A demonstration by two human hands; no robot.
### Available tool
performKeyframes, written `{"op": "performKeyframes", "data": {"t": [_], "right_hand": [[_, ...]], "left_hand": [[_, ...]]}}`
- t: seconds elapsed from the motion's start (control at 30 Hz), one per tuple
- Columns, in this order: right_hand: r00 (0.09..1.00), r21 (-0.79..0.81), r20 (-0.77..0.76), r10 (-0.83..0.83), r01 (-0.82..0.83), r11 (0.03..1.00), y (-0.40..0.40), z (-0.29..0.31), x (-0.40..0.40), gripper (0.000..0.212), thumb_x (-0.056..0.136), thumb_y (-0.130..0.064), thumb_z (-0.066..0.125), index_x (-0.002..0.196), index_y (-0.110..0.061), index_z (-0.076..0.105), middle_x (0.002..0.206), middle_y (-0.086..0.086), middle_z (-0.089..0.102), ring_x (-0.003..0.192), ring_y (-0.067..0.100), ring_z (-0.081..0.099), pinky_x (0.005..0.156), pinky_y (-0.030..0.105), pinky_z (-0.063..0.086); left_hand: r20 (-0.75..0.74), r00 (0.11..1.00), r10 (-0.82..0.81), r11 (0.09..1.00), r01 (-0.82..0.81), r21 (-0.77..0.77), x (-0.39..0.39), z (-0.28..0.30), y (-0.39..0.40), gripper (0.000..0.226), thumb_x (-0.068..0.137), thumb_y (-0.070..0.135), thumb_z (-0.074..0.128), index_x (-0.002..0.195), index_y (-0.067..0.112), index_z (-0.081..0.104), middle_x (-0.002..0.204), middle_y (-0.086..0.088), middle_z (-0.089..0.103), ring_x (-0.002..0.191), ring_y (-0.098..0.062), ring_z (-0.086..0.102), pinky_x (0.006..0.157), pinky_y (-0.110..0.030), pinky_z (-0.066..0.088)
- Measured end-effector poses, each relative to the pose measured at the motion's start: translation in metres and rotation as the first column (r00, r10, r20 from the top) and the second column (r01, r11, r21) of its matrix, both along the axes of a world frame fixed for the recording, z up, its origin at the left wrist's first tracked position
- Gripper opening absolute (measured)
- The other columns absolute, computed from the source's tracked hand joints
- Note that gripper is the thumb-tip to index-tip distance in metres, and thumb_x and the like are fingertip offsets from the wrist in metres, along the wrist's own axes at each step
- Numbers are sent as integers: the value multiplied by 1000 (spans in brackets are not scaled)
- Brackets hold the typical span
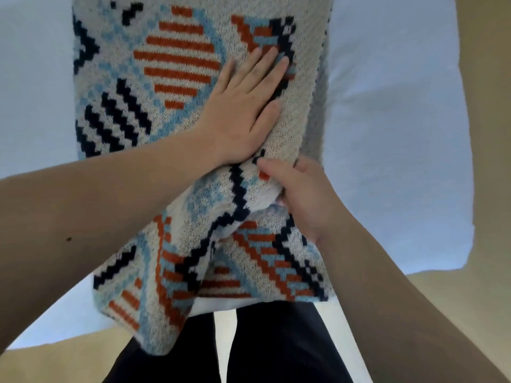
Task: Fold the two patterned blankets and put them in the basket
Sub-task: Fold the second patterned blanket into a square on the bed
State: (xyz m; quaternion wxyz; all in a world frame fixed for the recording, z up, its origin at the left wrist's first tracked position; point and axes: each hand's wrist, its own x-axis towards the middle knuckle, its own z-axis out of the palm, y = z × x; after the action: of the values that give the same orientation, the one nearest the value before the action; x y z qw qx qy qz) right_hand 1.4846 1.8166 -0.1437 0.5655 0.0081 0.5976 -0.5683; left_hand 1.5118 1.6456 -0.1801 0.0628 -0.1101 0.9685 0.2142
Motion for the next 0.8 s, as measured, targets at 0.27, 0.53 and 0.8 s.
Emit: {"op": "performKeyframes", "data": {"t": [0.27, 0.53, 0.8], "right_hand": [[963, 78, -181, -201, 218, 973, 18, 9, 28, 8, 86, -11, 74, 93, -15, 75, 92, 7, 77, 88, 27, 74, 81, 54, 59], [960, 89, -196, -197, 218, 972, 43, 22, 15, 11, 91, -18, 70, 97, -9, 74, 87, 8, 76, 85, 27, 74, 79, 49, 60], [982, 124, -70, -176, 184, 975, 76, 34, 56, 37, 95, -13, 62, 125, -36, 63, 104, 5, 74, 84, 19, 73, 70, 37, 60]], "left_hand": [[-54, 999, -4, 989, 12, 149, 26, 16, 34, 60, 105, 39, 18, 158, 13, 22, 166, -7, 19, 154, -23, 9, 124, -50, -1], [-154, 973, -172, 950, 205, 235, 43, 26, 67, 64, 104, 43, 18, 154, 6, 33, 162, -13, 29, 153, -26, 18, 121, -59, 9], [-127, 968, -216, 963, 232, 137, 34, 20, 84, 62, 104, 43, 19, 153, 9, 36, 161, -12, 32, 152, -26, 21, 121, -58, 12]]}}
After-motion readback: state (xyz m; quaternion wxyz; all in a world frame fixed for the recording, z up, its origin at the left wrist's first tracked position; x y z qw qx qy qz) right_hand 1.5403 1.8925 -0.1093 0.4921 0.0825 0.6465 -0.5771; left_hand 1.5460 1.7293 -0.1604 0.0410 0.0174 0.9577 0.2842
